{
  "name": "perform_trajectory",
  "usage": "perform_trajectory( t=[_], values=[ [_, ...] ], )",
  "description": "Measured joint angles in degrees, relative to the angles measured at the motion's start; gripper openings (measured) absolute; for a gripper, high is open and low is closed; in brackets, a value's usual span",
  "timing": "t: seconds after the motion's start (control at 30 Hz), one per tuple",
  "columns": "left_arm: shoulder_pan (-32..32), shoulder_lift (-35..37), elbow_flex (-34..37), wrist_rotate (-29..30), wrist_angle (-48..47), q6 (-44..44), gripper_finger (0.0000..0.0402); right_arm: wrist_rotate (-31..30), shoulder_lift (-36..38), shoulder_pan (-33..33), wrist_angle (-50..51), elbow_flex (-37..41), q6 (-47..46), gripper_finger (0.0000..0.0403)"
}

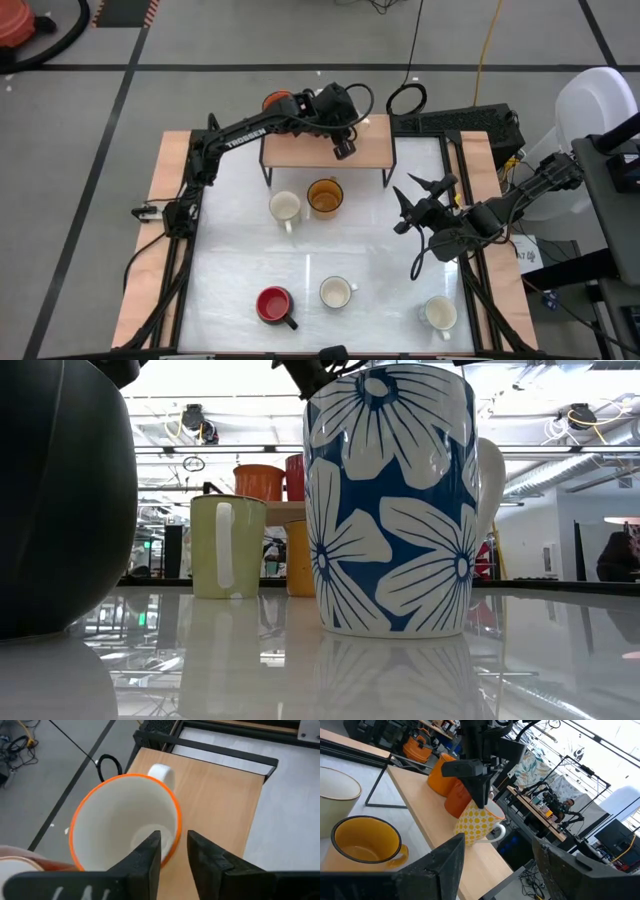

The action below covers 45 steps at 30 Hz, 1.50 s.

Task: Place coffee mugs
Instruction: Put the yellow patterned mug on the shelf

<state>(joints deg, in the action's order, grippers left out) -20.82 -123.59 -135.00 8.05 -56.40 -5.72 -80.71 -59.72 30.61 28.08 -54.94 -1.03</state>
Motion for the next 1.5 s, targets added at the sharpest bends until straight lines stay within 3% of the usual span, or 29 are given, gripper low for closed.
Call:
perform_trajectory(
  t=[0.23,0.47,0.67,0.8,1.07,1.23,1.37,1.5],
  values=[
    [0.61,0.93,0.02,3.21,1.82,-0.02,0.0115,1.79,0.00,-0.35,-0.31,0.15,-1.57,0.0212],
    [2.40,6.79,-0.04,4.51,1.80,-2.83,0.0116,4.96,0.00,-2.98,-3.35,3.69,-2.82,0.0212],
    [3.61,11.99,-0.04,0.58,-5.83,-5.82,0.0116,15.92,0.00,-7.66,-17.91,8.03,2.12,0.0203],
    [3.60,13.20,0.02,-4.11,-10.44,-3.96,0.0116,24.00,0.00,-11.98,-28.96,11.32,5.81,0.0173],
    [8.55,13.69,2.43,-4.26,-11.51,-2.46,0.0116,37.42,0.00,-22.19,-38.92,14.64,7.97,0.0074],
    [13.54,19.77,18.94,4.54,-1.48,0.09,0.0115,43.46,-0.28,-27.81,-44.18,14.71,8.87,0.0011],
    [16.53,30.40,39.69,14.90,10.79,1.86,0.0115,45.16,-1.05,-30.95,-46.30,14.71,9.67,0.0006],
    [17.61,43.17,58.34,17.41,22.10,4.82,0.0115,46.69,-1.93,-33.84,-46.10,14.71,11.84,0.0004]
  ],
)
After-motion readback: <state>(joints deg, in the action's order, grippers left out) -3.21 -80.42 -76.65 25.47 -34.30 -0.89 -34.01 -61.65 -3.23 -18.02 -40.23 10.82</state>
